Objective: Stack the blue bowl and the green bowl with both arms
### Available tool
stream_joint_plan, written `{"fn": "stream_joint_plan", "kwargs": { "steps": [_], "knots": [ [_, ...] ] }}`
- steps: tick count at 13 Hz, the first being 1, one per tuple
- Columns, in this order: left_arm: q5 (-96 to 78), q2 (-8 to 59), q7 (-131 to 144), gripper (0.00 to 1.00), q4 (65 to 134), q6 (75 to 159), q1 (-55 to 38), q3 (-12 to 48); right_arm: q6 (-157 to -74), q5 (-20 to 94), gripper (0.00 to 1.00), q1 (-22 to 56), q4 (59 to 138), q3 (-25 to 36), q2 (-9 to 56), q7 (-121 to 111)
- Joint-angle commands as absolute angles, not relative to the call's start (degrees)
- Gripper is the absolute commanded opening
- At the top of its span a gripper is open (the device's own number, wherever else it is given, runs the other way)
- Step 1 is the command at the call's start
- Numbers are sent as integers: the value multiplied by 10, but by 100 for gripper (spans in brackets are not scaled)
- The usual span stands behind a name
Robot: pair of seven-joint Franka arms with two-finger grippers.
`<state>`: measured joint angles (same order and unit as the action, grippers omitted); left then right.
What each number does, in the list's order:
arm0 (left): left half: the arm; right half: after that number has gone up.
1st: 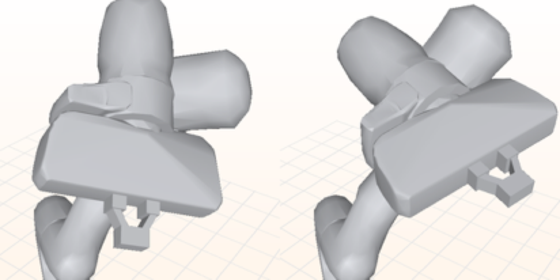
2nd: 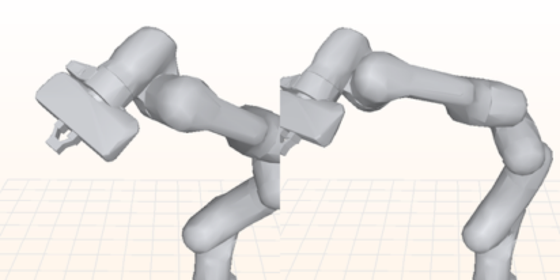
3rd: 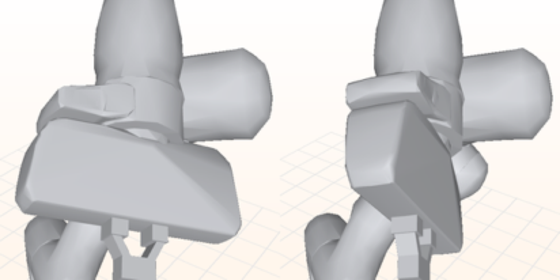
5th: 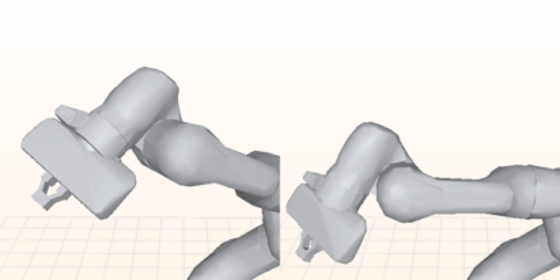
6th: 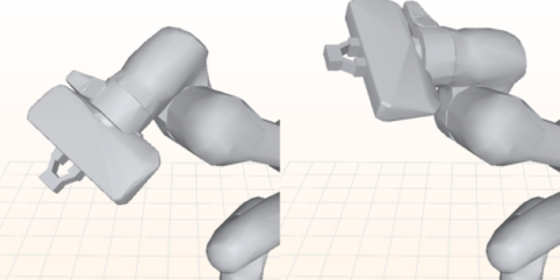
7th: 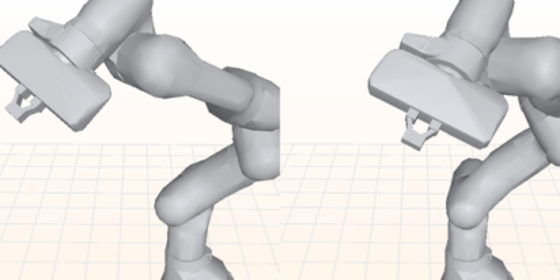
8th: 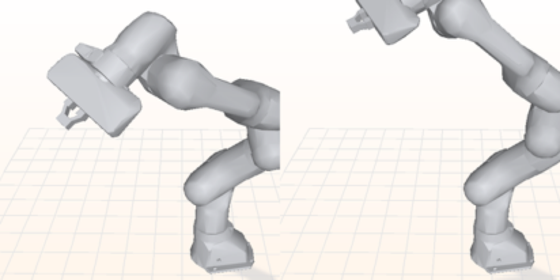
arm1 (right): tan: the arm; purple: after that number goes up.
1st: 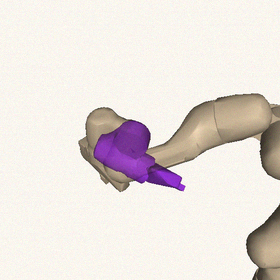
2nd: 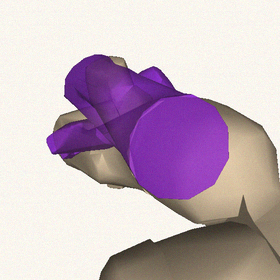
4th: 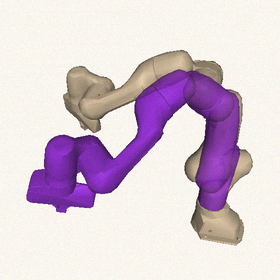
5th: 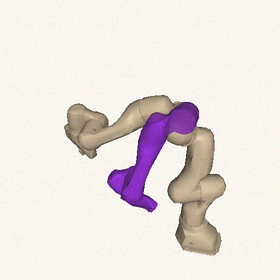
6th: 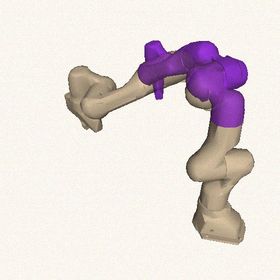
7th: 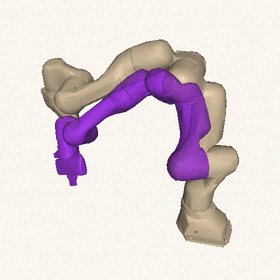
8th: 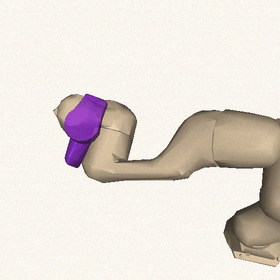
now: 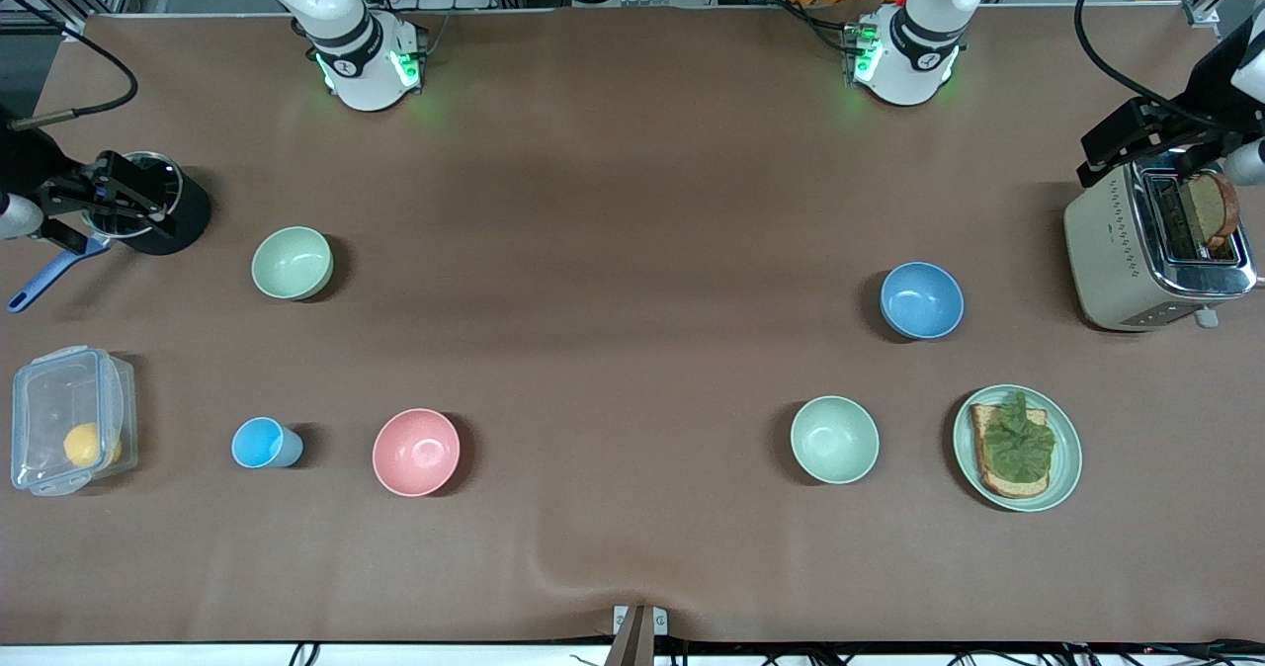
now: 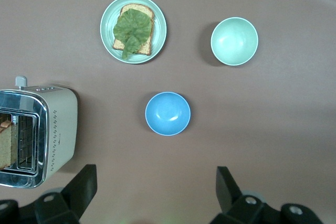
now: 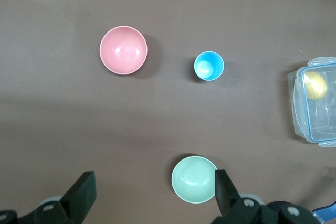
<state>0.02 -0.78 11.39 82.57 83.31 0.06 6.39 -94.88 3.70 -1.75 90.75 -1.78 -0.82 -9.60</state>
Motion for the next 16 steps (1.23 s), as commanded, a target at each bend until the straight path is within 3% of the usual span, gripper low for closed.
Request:
{"fn": "stream_joint_plan", "kwargs": {
  "steps": [1,12,16],
  "knots": [
    [-8,-18,101,100,829,825,-2,59,-954,29,100,-20,936,-20,-32,-89],
    [-5,-8,99,100,859,825,3,58,-947,30,100,-23,932,-21,-18,-91],
    [-5,32,98,100,875,830,5,58,-949,26,100,-33,933,-21,-5,-94]
  ]
}}
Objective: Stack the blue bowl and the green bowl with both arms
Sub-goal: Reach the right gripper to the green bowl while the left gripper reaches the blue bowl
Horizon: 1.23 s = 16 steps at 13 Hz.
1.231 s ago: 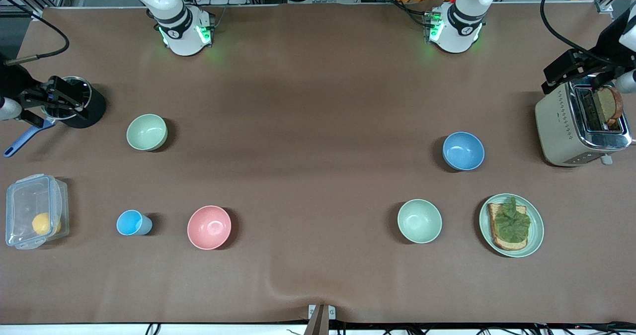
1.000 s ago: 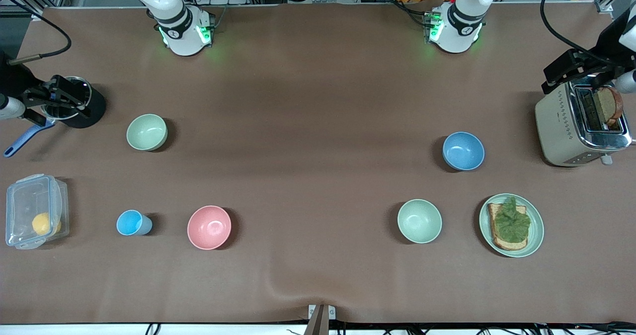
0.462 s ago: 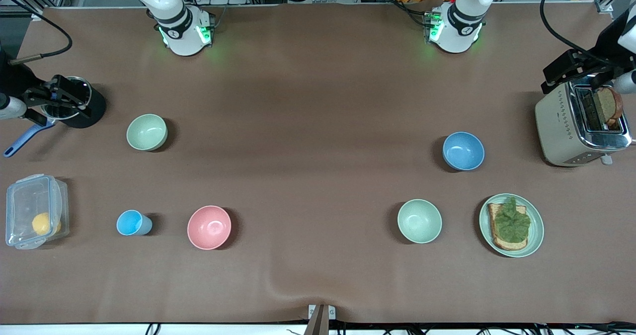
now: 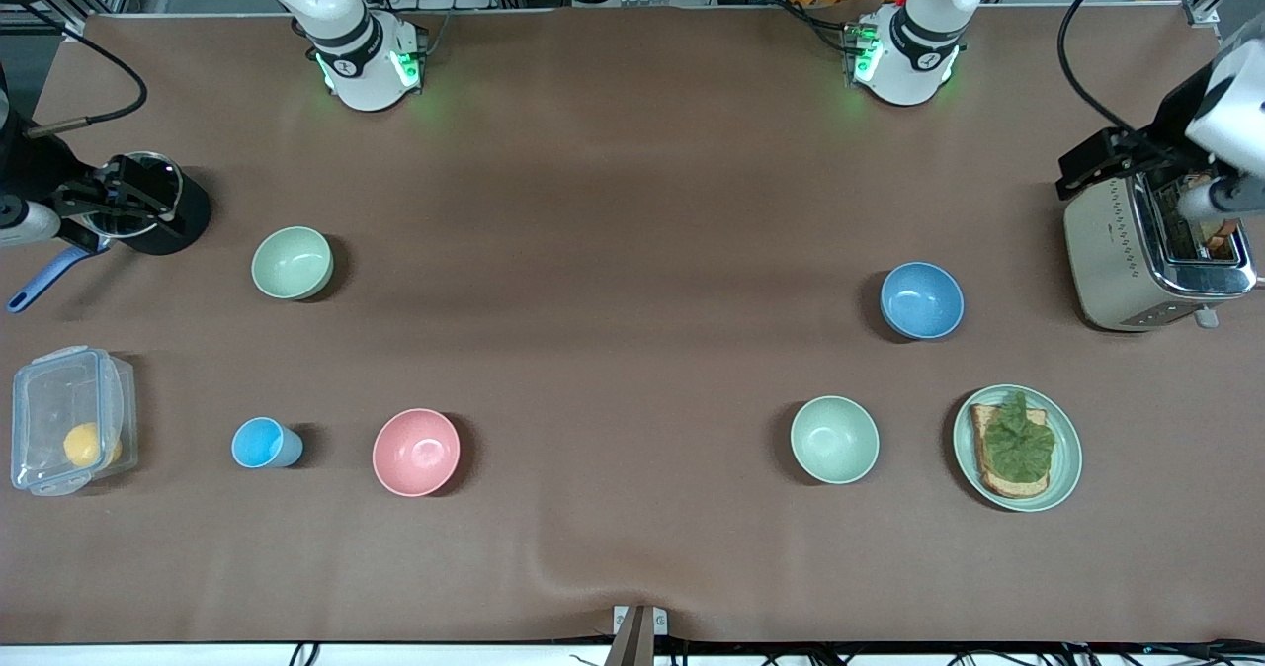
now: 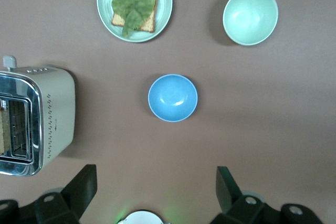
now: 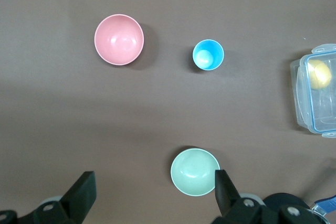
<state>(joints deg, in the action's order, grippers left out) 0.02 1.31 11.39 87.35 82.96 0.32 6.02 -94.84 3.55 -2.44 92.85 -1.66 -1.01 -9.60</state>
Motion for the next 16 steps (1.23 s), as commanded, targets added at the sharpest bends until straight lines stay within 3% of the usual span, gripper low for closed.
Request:
{"fn": "stream_joint_plan", "kwargs": {
  "steps": [1,5,11,16],
  "knots": [
    [-6,38,98,100,892,845,5,58,-952,9,100,-35,929,-21,24,-94],
    [-5,35,98,100,991,949,6,58,-922,-20,100,-58,934,-21,69,-169],
    [-5,35,98,100,1091,1052,15,58,-952,-4,100,-127,1050,-22,66,-185],
    [-4,38,98,100,1192,1153,23,59,-1079,15,100,-183,1166,-22,62,-266]
  ]
}}
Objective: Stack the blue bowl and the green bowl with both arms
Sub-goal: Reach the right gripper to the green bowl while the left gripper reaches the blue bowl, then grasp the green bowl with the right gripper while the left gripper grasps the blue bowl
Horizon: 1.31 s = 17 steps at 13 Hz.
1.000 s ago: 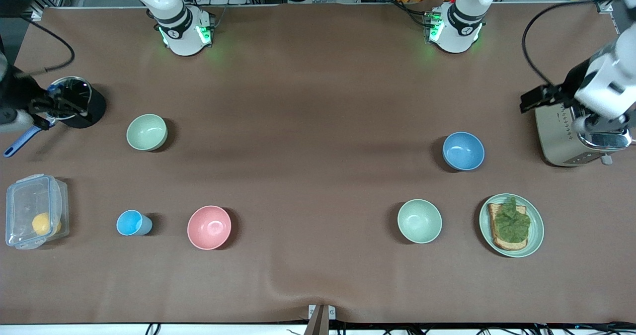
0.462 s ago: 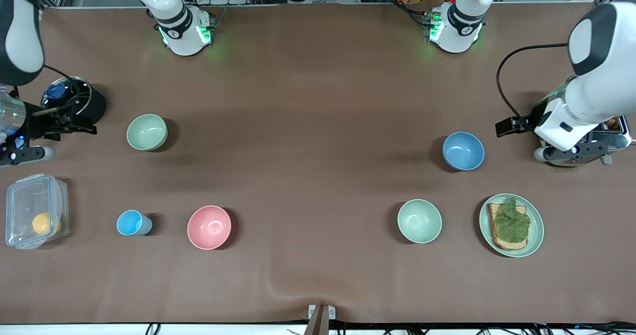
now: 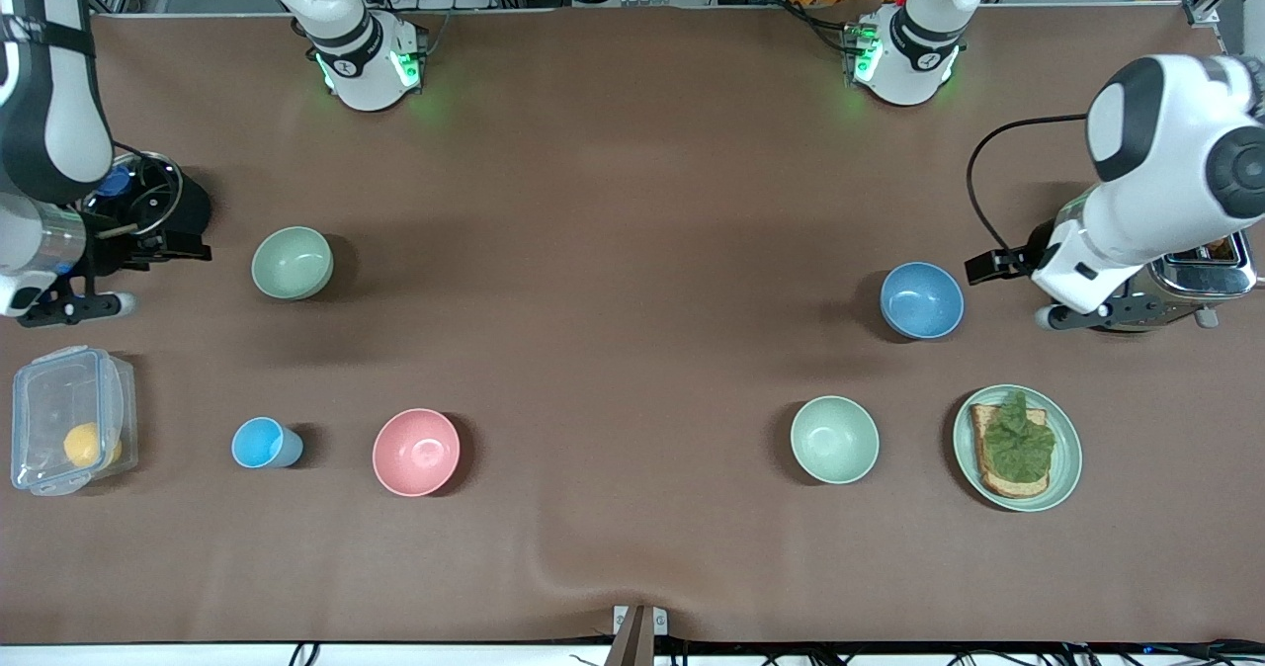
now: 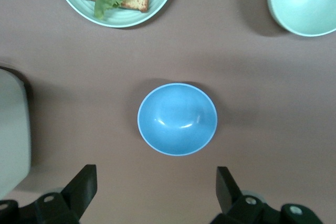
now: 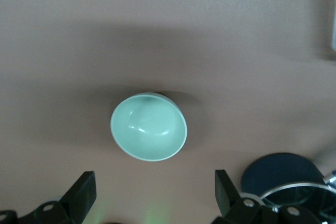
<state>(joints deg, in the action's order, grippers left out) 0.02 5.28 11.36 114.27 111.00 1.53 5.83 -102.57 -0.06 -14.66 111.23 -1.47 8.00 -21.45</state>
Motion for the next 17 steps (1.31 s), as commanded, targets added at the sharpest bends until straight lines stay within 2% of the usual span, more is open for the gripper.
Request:
{"fn": "stream_joint_plan", "kwargs": {
  "steps": [1,2,5,9,10,13,15,17],
  "knots": [
    [-4,40,98,100,1212,1174,24,59,-1120,15,93,-196,1198,-21,66,-283],
    [-4,47,97,100,1234,1206,24,59,-1167,15,83,-202,1233,-21,65,-283],
    [11,84,82,100,1270,1281,43,59,-1230,29,81,-214,1278,-21,70,-277],
    [12,141,73,99,1272,1328,47,59,-1313,54,79,-216,1333,-22,85,-277],
    [12,155,73,97,1271,1338,47,59,-1328,54,70,-216,1335,-22,98,-277],
    [21,176,73,92,1271,1351,47,58,-1356,57,57,-217,1352,-22,108,-278],
    [22,185,73,85,1271,1356,47,58,-1380,57,51,-217,1369,-22,109,-278],
    [22,191,73,58,1270,1359,47,58,-1418,57,47,-217,1392,-23,109,-280]
  ]
}}
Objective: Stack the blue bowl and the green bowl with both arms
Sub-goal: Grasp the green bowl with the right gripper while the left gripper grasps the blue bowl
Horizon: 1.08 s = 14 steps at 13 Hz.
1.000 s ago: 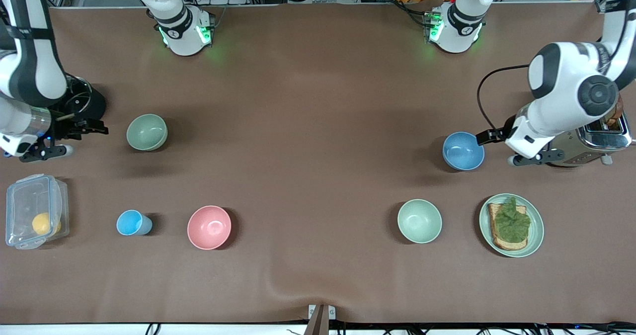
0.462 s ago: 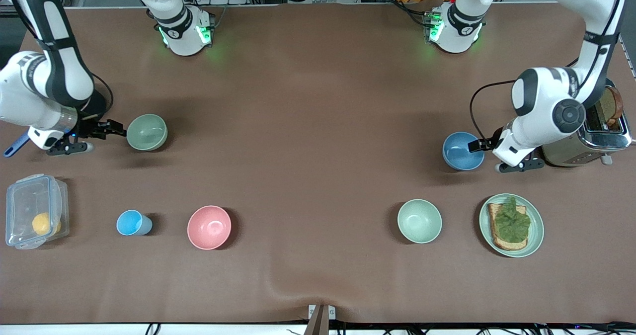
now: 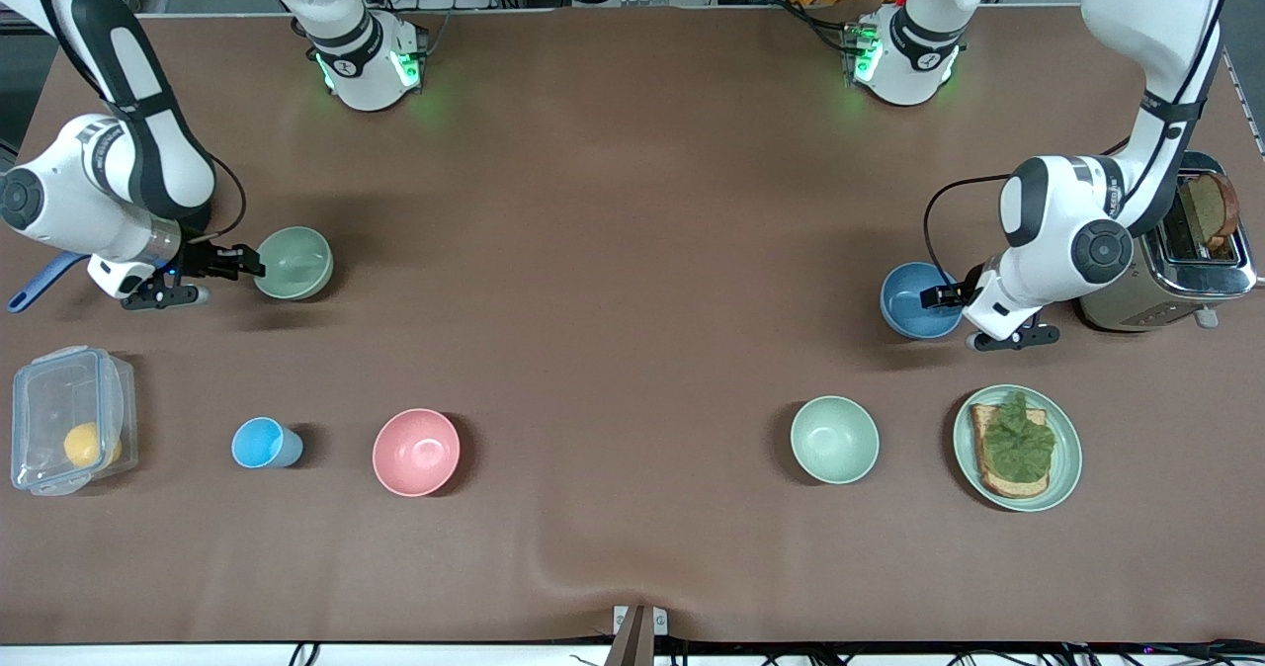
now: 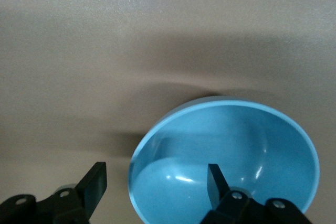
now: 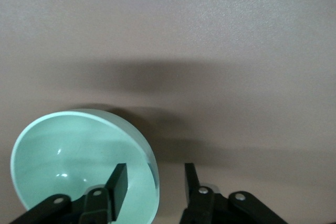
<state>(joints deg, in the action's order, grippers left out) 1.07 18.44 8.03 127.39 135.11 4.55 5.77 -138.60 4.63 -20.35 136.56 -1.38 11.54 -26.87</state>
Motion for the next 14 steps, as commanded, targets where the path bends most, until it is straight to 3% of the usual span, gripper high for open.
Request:
{"fn": "stream_joint_plan", "kwargs": {
  "steps": [1,2,3,4,11,14],
  "knots": [
    [22,191,73,42,1270,1359,47,58,-1428,57,42,-216,1399,-23,109,-280],
    [23,193,73,10,1269,1360,47,58,-1431,57,34,-214,1403,-23,109,-280],
    [22,195,73,0,1267,1360,47,59,-1431,57,19,-214,1403,-23,109,-280],
    [22,198,73,0,1266,1360,47,59,-1431,57,1,-213,1403,-24,109,-280],
    [22,185,66,0,1217,1348,41,67,-1361,102,0,-188,1398,-30,81,-272],
    [15,184,76,0,1159,1300,42,94,-1294,126,0,-100,1397,-28,34,-107]
  ]
}}
